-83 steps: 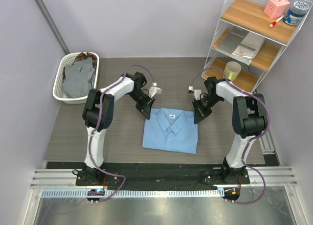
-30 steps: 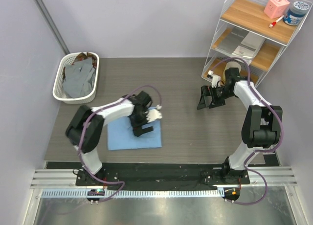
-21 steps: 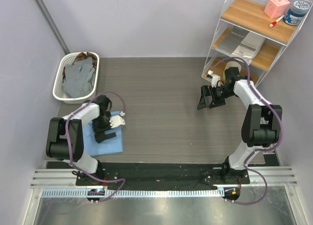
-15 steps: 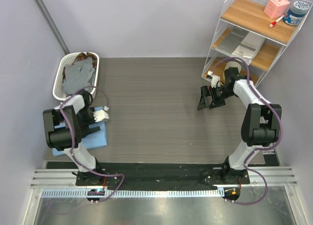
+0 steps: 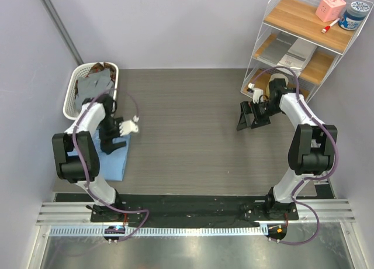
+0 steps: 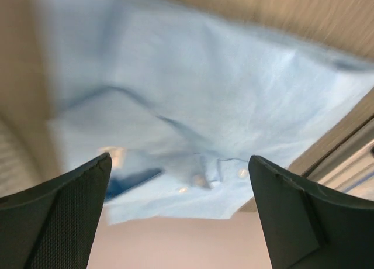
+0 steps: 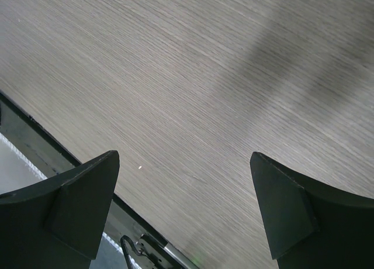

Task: Fold and stack the long sleeve shirts
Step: Neatly place the folded shirt to the corner

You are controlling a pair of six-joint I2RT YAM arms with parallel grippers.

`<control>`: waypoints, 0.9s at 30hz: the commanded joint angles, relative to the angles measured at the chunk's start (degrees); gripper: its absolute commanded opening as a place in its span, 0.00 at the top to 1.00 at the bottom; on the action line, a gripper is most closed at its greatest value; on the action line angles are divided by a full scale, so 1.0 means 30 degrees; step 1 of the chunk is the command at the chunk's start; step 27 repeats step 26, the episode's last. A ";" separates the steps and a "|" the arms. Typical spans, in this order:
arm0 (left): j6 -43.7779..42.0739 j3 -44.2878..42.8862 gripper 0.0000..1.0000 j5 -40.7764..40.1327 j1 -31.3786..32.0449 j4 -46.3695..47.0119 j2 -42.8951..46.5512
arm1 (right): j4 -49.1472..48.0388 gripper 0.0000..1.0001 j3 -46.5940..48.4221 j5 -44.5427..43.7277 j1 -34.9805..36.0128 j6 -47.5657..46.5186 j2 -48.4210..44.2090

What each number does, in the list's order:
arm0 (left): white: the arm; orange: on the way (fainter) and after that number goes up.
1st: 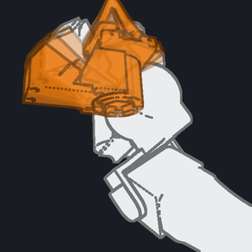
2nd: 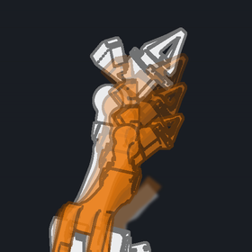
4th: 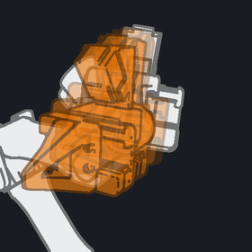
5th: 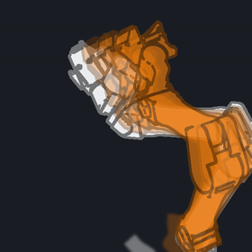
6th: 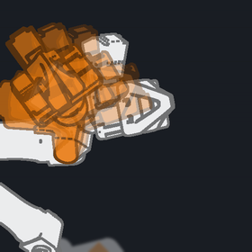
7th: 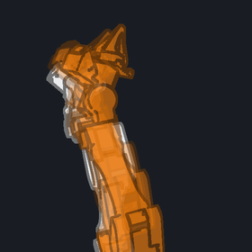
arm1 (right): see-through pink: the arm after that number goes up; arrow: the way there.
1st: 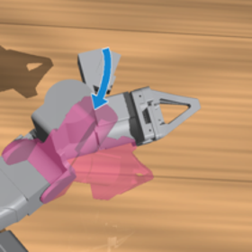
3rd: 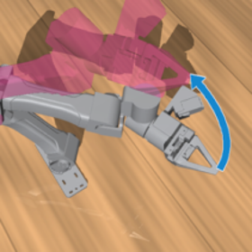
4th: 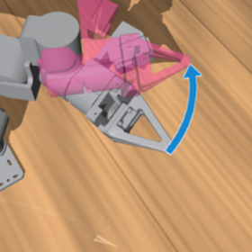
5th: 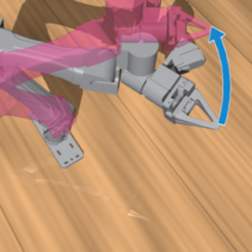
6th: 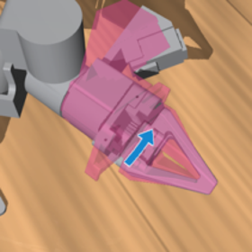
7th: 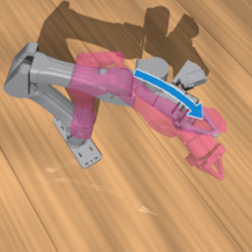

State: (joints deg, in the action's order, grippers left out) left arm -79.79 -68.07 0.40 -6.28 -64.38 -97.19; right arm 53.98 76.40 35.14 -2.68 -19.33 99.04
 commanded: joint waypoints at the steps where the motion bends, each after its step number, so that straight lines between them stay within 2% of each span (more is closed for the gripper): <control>1: 0.4761 -0.4722 0.00 0.3610 0.1888 -0.3353 0.1811 | 0.0699 0.00 0.1719 0.0446 0.0072 -0.0470 -0.0291; 4: 0.9678 -0.8875 0.00 0.4725 0.3642 -0.3793 0.0700 | 0.0816 0.00 0.2334 0.0476 0.0072 -0.0499 0.0002; 6: 1.2432 -1.0407 0.00 0.6595 0.4027 -0.3795 -0.0032 | 0.0817 0.00 0.2599 0.0447 0.0101 -0.0499 0.0149; 7: 1.5317 -1.1574 0.00 0.7329 0.4289 -0.3620 -0.0645 | 0.0701 0.00 0.2657 0.0418 0.0101 -0.0499 0.0207; 8: 1.6825 -1.1934 0.00 0.8438 0.4437 -0.3183 -0.0970 | 0.0613 0.00 0.2658 0.0388 0.0072 -0.0470 0.0179; 10: 2.1063 -1.1678 0.00 0.8742 0.5078 -0.1049 -0.1295 | 0.0350 0.00 0.2454 0.0359 0.0101 -0.0353 0.0149; 12: 2.3306 -1.0334 0.00 0.7899 0.5607 0.2248 -0.1092 | 0.0173 0.00 0.2075 0.0330 0.0130 -0.0323 0.0033; 13: 2.4359 -0.8702 0.00 0.7313 0.6248 0.3285 -0.0859 | -0.0060 0.00 0.1898 0.0300 0.0131 -0.0294 -0.0142; 15: 2.4691 -0.7344 0.00 0.5880 0.6838 0.5044 -0.0972 | -0.0354 0.00 0.1312 0.0096 0.0131 -0.0265 -0.0348; 18: 2.4808 -0.5672 0.00 0.4267 0.7485 0.5959 -0.1704 | -0.0588 0.00 0.0463 -0.0080 0.0131 -0.0352 -0.0787; 20: 2.4693 -0.4850 0.00 0.4056 0.7515 0.6428 -0.2171 | -0.0648 0.00 -0.0092 -0.0168 0.0131 -0.0382 -0.1051; 27: 2.4955 -0.4789 0.00 0.4816 0.7544 0.6781 -0.2498 | -0.0765 0.00 -0.0536 -0.0315 0.0160 -0.0441 -0.1345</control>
